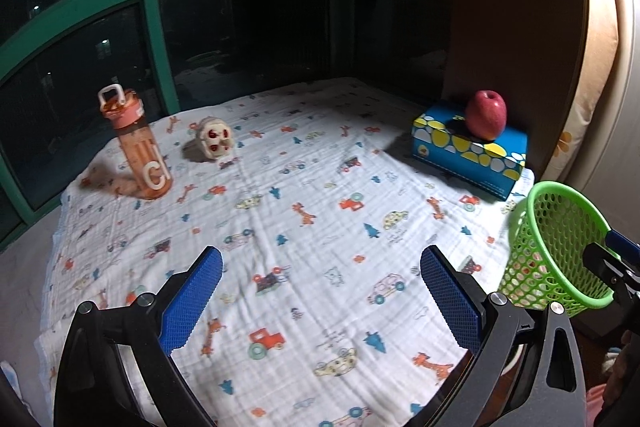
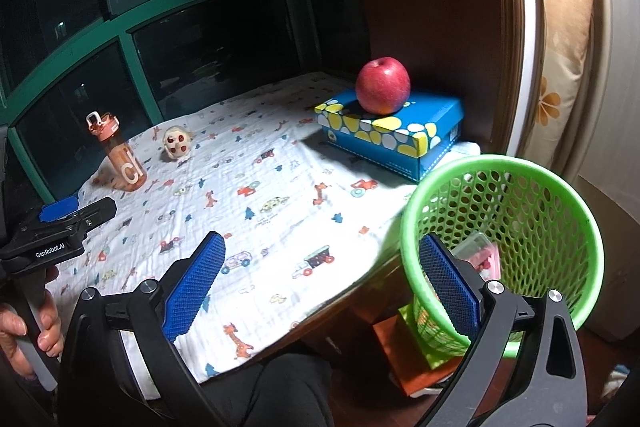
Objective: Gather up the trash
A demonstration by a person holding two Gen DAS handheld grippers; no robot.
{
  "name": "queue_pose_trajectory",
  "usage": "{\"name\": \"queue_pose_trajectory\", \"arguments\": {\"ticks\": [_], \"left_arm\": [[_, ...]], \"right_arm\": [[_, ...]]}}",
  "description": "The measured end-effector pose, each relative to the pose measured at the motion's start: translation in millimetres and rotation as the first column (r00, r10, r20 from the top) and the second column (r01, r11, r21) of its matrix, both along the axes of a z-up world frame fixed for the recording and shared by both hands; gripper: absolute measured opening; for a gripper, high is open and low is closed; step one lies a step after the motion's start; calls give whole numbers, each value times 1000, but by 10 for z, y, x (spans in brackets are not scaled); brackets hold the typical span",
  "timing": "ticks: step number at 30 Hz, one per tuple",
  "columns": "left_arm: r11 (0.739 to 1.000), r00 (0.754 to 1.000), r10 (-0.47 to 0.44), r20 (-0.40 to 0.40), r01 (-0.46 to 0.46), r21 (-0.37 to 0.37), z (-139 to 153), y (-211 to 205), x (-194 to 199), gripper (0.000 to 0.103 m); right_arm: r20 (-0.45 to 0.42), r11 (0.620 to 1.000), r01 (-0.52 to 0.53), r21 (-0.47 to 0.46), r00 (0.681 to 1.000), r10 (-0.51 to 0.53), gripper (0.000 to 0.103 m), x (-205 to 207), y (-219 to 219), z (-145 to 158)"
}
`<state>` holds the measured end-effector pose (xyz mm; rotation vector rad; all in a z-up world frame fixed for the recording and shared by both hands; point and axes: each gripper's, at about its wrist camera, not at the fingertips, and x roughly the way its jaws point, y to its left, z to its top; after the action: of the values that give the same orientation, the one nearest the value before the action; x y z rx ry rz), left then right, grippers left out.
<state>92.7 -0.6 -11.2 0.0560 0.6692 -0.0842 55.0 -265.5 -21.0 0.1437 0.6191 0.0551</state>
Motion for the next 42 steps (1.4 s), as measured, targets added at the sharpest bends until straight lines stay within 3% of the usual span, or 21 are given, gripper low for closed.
{"name": "queue_pose_trajectory", "arguments": {"ticks": [17, 42], "left_arm": [[993, 992, 115, 54, -115, 9, 81, 254, -289, 96], [986, 985, 164, 58, -165, 18, 80, 349, -368, 96]], "right_arm": [[60, 998, -58, -4, 997, 58, 98, -173, 295, -6], [62, 995, -99, 2, 993, 99, 98, -183, 440, 7]]}}
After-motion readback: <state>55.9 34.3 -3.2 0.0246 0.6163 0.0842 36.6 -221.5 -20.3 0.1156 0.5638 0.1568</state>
